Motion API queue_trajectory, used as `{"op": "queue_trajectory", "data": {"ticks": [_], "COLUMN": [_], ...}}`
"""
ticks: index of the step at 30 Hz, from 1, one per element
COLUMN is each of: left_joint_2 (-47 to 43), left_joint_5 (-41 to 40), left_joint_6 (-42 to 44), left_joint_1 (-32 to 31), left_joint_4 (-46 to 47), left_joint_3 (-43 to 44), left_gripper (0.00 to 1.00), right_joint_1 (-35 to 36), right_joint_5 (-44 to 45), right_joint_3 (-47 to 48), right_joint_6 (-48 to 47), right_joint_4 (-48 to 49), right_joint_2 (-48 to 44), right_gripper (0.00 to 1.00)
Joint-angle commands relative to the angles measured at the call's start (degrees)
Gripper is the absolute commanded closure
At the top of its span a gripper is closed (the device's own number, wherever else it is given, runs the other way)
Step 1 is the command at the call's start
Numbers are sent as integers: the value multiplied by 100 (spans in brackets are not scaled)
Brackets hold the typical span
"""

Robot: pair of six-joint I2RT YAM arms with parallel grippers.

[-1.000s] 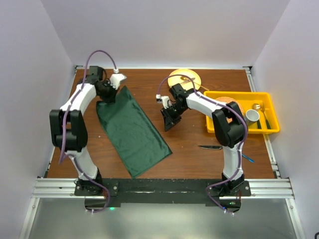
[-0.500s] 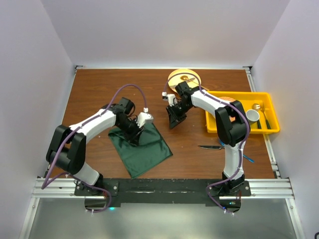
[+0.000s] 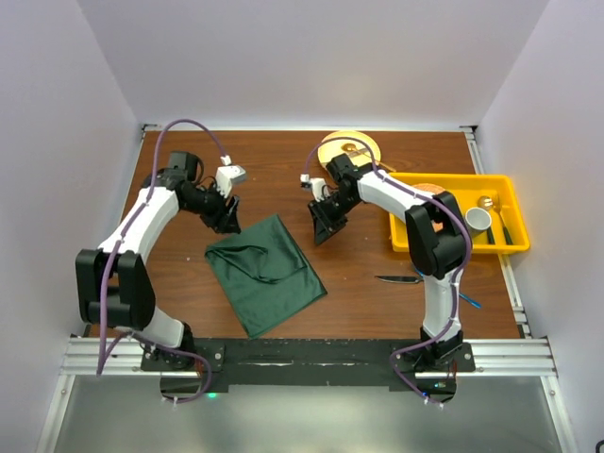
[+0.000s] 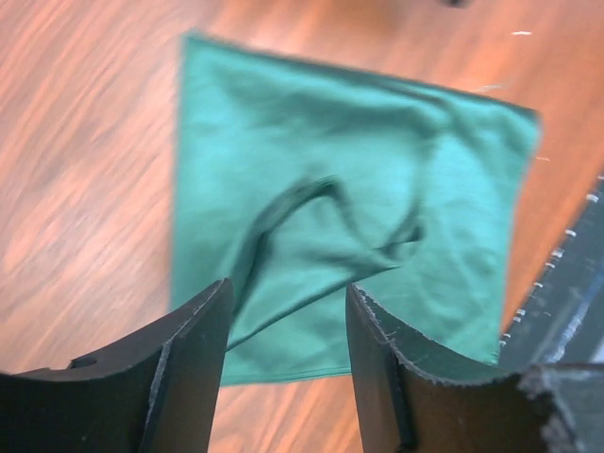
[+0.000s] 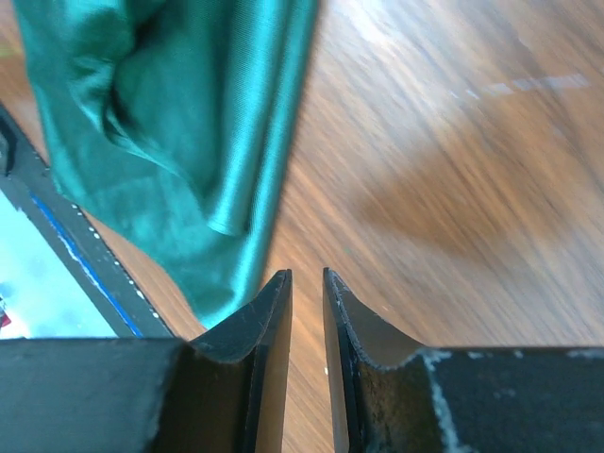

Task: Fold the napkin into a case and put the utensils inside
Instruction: Smooth out the square-folded napkin at the center of the board.

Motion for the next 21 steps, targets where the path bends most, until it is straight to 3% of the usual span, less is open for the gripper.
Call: {"op": "queue_trajectory", "data": {"ticks": [1,8,13,17,21], "left_joint_2": [551,1386,1396,1413,1352], "left_joint_5": [-433,-356,208,489,359], "left_joint_6": [-413,-423,236,781,993], "left_joint_1": [183,183,165,-18,-396], "left_joint_4": [583,962,576,172,399], "left_joint_3": [-128,-49,188,285,110], "left_gripper": [48,61,48,46,46], "right_joint_1": [308,756,783,792,792], "right_joint_5": [-384,-349,-367,-384,-349], "right_joint_3": [281,272,298,324,289], "right_joint_6": [247,353,432,494,494], "right_joint_4": [246,633,730,844,844], "right_joint_2": [-60,230,414,537,696], "right_gripper": [76,76,79,81,83]}}
